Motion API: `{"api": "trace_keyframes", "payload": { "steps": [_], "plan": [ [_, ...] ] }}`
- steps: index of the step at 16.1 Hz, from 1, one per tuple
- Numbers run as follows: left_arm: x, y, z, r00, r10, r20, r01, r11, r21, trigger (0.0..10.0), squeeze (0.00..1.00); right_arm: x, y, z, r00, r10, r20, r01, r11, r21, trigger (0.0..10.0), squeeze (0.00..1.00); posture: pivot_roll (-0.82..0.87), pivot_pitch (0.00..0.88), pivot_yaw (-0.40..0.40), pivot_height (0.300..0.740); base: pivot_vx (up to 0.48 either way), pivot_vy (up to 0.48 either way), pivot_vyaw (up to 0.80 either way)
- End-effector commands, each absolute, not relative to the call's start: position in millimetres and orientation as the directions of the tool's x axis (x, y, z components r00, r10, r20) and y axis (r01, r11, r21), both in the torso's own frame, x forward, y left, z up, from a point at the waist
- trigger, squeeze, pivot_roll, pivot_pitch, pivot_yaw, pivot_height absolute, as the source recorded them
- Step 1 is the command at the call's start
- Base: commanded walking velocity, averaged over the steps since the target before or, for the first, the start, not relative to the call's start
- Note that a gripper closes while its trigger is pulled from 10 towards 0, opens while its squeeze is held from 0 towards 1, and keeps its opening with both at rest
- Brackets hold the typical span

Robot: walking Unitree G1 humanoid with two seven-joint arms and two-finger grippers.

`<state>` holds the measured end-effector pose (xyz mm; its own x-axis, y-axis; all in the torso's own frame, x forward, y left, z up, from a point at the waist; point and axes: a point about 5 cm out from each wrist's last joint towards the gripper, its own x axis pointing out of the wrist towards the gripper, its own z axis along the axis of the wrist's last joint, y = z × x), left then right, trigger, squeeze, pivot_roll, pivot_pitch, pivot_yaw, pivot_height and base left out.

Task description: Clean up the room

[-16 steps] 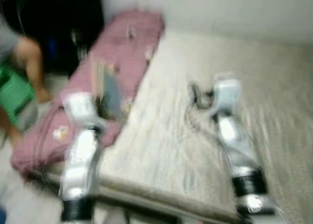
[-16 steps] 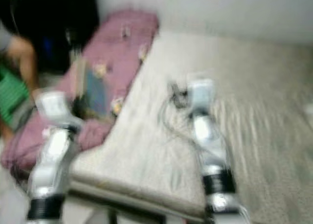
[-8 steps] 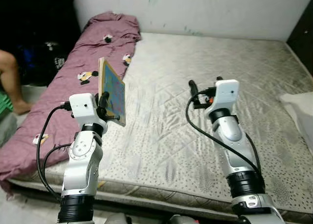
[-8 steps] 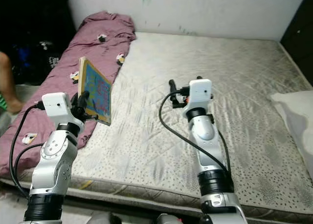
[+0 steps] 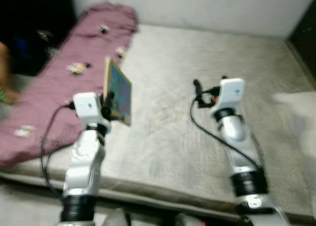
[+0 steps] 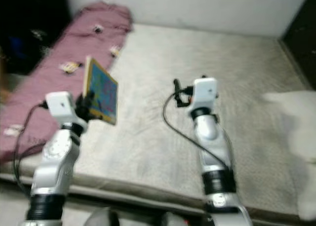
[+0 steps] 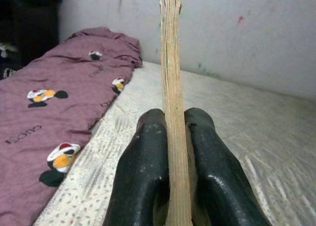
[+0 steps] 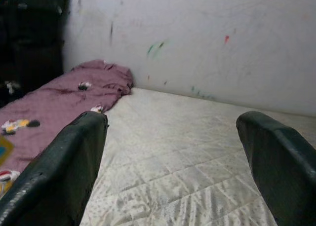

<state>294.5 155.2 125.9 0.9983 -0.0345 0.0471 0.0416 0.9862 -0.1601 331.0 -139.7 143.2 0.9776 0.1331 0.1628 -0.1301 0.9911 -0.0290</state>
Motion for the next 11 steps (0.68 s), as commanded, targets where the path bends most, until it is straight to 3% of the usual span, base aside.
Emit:
{"api": "trace_keyframes", "payload": {
  "steps": [1,5,11],
  "plan": [
    [295.8,157.8,137.0,0.995,-0.018,0.099,0.033,0.987,-0.156,10.0,0.0,332.2,-138.4,146.7,0.975,0.144,0.17,-0.14,0.99,-0.037,10.0,0.0,-0.05,0.0,0.0,0.74,0.0,-0.315,0.0],
    [296.1,157.6,136.3,0.995,-0.008,0.101,0.023,0.988,-0.153,10.0,0.0,332.3,-138.1,146.6,0.975,0.145,0.167,-0.141,0.989,-0.039,10.0,0.0,-0.05,0.0,-0.001,0.74,0.0,0.0,-0.12],
    [296.3,158.5,135.7,0.994,0.005,0.106,0.012,0.988,-0.156,10.0,0.0,331.8,-138.7,144.5,0.977,0.138,0.162,-0.133,0.99,-0.04,10.0,0.0,-0.05,0.0,-0.001,0.74,0.0,0.0,-0.76]
  ]
}}
